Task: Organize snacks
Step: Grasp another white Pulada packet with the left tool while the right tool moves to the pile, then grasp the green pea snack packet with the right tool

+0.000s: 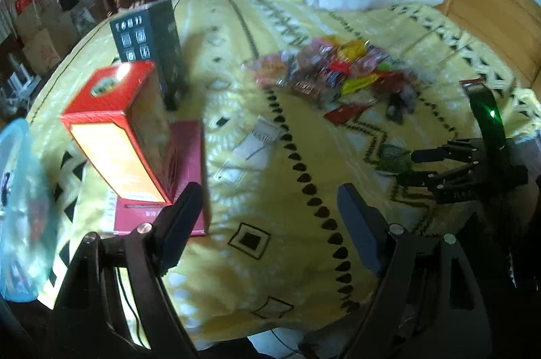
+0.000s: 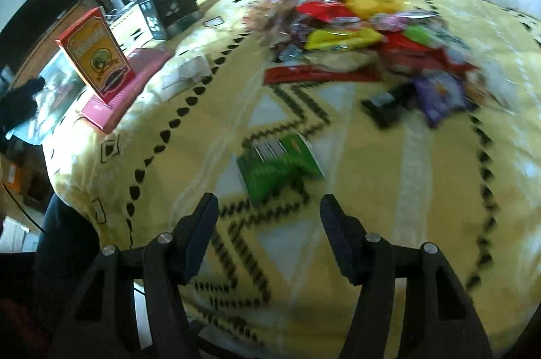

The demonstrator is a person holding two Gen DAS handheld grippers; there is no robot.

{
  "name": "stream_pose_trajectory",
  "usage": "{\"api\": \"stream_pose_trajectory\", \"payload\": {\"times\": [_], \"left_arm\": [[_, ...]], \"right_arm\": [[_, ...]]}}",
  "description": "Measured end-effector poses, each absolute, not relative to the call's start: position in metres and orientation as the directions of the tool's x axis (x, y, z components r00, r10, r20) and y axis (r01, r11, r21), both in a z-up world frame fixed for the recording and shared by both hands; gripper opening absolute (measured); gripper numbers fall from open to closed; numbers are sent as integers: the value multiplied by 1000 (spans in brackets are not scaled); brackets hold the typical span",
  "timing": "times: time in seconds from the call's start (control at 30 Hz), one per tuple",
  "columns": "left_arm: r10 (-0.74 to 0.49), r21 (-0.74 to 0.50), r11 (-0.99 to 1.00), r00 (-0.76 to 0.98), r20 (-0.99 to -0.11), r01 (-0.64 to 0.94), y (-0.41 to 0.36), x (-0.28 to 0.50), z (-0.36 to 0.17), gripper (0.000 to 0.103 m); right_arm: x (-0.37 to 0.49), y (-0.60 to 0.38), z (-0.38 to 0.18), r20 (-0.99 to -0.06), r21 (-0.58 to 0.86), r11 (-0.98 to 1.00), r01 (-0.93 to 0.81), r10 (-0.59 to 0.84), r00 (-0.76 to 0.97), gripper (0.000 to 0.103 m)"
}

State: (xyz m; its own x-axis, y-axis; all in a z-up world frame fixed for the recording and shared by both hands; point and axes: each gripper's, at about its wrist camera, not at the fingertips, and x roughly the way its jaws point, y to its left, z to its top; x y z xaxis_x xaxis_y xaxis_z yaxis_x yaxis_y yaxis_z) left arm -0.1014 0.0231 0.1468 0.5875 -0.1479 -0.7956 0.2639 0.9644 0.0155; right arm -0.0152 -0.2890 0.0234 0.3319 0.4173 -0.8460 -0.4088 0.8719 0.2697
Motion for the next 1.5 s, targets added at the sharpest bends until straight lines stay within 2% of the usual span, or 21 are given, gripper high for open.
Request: {"api": "stream_pose_trajectory", "payload": {"times": [0.1,0.17,0.27,0.3,0.43,0.53,0.83,0.87,0.9,0.93,0.97,1.0,1.2,1.5], "left_arm": [[-132,4,972,555,-821,237,19,-90,132,82],[-106,27,973,546,-831,230,14,-83,125,82],[-98,42,971,551,-829,236,7,-67,117,82],[-104,42,968,553,-827,246,2,-56,112,82],[-135,25,961,549,-825,274,-11,-11,94,82],[-77,70,967,546,-835,243,-11,21,78,81],[44,183,956,502,-864,230,-10,39,28,81],[33,169,959,504,-863,226,-8,38,28,78],[13,148,962,503,-864,229,-8,36,28,57],[-8,128,963,497,-868,238,-9,33,30,44],[0,135,962,496,-868,236,-12,30,33,42],[3,140,961,496,-868,239,-17,26,36,36],[-56,49,977,473,-879,207,-29,-10,61,35],[-30,19,994,445,-895,105,-17,-23,36,36]], "right_arm": [[0,-278,10,-845,277,871,-407,422,328,73],[4,-273,8,-864,172,876,-450,353,358,68],[6,-300,16,-860,80,910,-407,269,434,71],[6,-319,18,-850,99,930,-354,264,456,74],[-9,-365,18,-815,230,947,-224,313,488,75],[-28,-376,12,-799,296,938,-181,347,491,75],[-51,-381,11,-793,342,926,-159,375,480,76],[-49,-379,12,-792,345,924,-164,381,478,76],[-48,-378,13,-789,349,922,-168,386,477,76],[-47,-375,15,-788,351,920,-173,390,477,76],[-46,-372,15,-788,349,920,-177,390,476,76],[-45,-369,16,-788,348,920,-179,390,476,76],[-41,-354,17,-782,367,914,-172,404,474,76],[-6,-311,19,-798,299,940,-166,342,496,76]]}}
